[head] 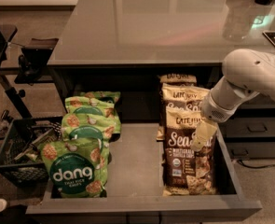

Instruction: Pick brown chip bag from top drawer and place on counter

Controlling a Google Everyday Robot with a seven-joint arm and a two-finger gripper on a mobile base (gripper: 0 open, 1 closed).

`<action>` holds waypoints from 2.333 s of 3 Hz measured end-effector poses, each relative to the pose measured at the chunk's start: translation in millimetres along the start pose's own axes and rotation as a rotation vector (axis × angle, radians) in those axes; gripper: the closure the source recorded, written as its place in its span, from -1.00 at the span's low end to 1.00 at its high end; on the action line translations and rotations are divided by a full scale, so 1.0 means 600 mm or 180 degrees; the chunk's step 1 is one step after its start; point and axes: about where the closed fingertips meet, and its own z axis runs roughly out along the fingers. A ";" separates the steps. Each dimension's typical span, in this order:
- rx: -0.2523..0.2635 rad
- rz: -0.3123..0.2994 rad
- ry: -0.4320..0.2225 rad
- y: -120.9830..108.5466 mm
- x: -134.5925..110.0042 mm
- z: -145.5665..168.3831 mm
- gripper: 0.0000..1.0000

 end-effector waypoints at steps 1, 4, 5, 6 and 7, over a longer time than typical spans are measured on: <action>-0.0081 0.0078 0.0057 -0.003 0.012 0.024 -0.61; -0.0077 0.0049 0.0045 0.005 0.014 0.015 0.93; -0.0061 -0.0036 0.0005 0.027 0.019 -0.014 1.00; 0.0131 -0.0221 -0.0094 0.064 0.017 -0.080 1.00; 0.0362 -0.0371 -0.0212 0.089 0.012 -0.157 1.00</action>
Offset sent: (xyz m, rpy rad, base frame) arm 0.0006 -0.0030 -0.0136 -0.0040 0.0303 -0.0142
